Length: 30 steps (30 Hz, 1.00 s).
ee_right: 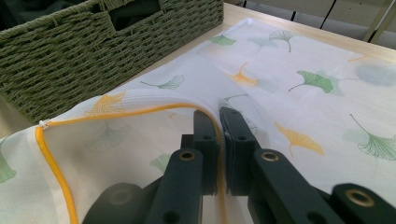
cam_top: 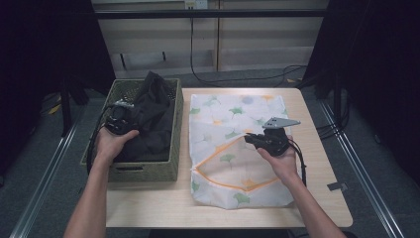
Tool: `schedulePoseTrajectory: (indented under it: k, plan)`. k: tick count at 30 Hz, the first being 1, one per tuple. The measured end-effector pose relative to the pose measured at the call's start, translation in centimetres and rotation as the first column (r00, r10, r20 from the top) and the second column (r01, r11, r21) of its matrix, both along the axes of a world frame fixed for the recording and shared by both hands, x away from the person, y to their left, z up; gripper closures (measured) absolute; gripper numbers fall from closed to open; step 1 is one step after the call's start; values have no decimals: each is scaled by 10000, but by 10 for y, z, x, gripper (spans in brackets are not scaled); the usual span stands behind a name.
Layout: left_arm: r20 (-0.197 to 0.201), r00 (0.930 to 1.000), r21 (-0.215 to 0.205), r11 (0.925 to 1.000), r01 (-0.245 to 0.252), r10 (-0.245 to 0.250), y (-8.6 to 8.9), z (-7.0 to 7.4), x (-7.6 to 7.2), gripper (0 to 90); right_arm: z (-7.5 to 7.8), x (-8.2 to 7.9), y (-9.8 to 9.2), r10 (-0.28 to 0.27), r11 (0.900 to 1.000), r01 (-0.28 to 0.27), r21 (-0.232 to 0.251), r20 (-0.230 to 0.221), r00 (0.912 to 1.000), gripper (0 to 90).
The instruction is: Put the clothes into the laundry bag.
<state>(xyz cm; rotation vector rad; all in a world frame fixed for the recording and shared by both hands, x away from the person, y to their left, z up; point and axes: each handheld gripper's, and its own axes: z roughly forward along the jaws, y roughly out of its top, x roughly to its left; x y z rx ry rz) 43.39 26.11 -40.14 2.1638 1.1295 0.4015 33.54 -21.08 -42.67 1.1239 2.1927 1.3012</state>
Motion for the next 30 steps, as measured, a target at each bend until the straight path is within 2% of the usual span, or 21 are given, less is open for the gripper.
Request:
schedulePoseTrajectory:
  k: [1, 5, 6, 10, 11, 14, 16, 17, 18, 19, 20, 21, 22, 23, 24, 25, 26, 27, 28, 29, 30]
  plan:
    - [469, 9989, -564, 9984, -48, 74, 1, 8, -7, 730, 0, 0, 0, -9, 10000, 9, -4, 1, 10000, 862]
    - [879, 9961, -945, 9953, 198, -115, 2, 19, -15, 737, 0, 1, 0, -44, 10000, 45, 59, -4, 10000, 862]
    - [1183, 9930, -1041, 9945, 143, -19, 2, 22, -18, 740, 0, 0, 0, -64, 10000, 64, 39, -2, 10000, 864]
    - [1734, 9848, -2072, 9771, 489, -125, 9, 36, -26, 748, 1, 0, -1, -64, 10000, 64, 57, 29, 10000, 872]
    - [1931, 9812, -2202, 9744, 457, -24, 11, 42, -28, 750, 1, 0, -1, -72, 9999, 72, 70, 18, 10000, 874]
    - [2042, 9789, -2221, 9741, 419, 44, 12, 48, -30, 750, 1, 0, -1, -71, 9999, 71, 89, 11, 10000, 875]
    - [2166, 9762, -2568, 9651, 523, 47, 13, 54, -31, 750, 2, -1, -1, -76, 9999, 76, 95, 19, 10000, 875]
    - [2366, 9715, -2981, 9527, 592, 136, 15, 62, -33, 750, 2, 0, -1, -94, 9999, 94, 100, 21, 10000, 875]
    - [2366, 9715, -2981, 9527, 592, 136, 15, 62, -33, 750, 2, 0, -1, -94, 9999, 94, 100, 21, 10000, 875]
    - [2576, 9659, -3341, 9404, 638, 260, 18, 71, -35, 750, 2, 0, -1, -81, 9999, 81, 89, 18, 10000, 875]
    - [2576, 9659, -3341, 9404, 638, 260, 18, 71, -35, 750, 2, 0, -1, -88, 9999, 88, 87, 26, 10000, 874]
    - [2746, 9606, -3754, 9246, 652, 438, 20, 80, -36, 750, 2, 0, -1, -110, 9999, 110, 115, 18, 9999, 874]
    - [2746, 9606, -3754, 9246, 652, 438, 20, 80, -36, 750, 2, 0, -1, -110, 9999, 110, 115, 18, 9999, 874]
    - [2795, 9595, -3838, 9200, 789, 344, 21, 84, -36, 749, 2, -1, -1, -76, 9999, 75, 95, 44, 10000, 874]
    - [2923, 9554, -3792, 9223, 745, 430, 21, 89, -38, 749, 2, -1, -1, -76, 9999, 75, 95, 44, 10000, 874]
    - [3071, 9510, -3936, 9147, 916, 370, 22, 96, -40, 749, 3, -1, -2, -94, 9999, 93, 127, 61, 9999, 874]
    - [3071, 9510, -3936, 9147, 916, 370, 22, 96, -40, 750, 3, -1, -2, -122, 9998, 120, 157, 72, 9999, 875]
    - [3217, 9459, -3919, 9154, 924, 422, 23, 100, -42, 750, 3, -1, -2, -122, 9998, 120, 157, 72, 9999, 875]
    - [3289, 9435, -4068, 9077, 1029, 404, 24, 103, -44, 750, 4, -1, -3, -110, 9998, 109, 162, 76, 9999, 875]
    - [3575, 9324, -4221, 8999, 1099, 538, 27, 110, -48, 749, 4, -1, -3, -131, 9998, 130, 157, 81, 9999, 876]
    - [3575, 9324, -4221, 8999, 1099, 538, 27, 110, -48, 749, 4, -1, -3, -131, 9998, 130, 157, 81, 9999, 876]
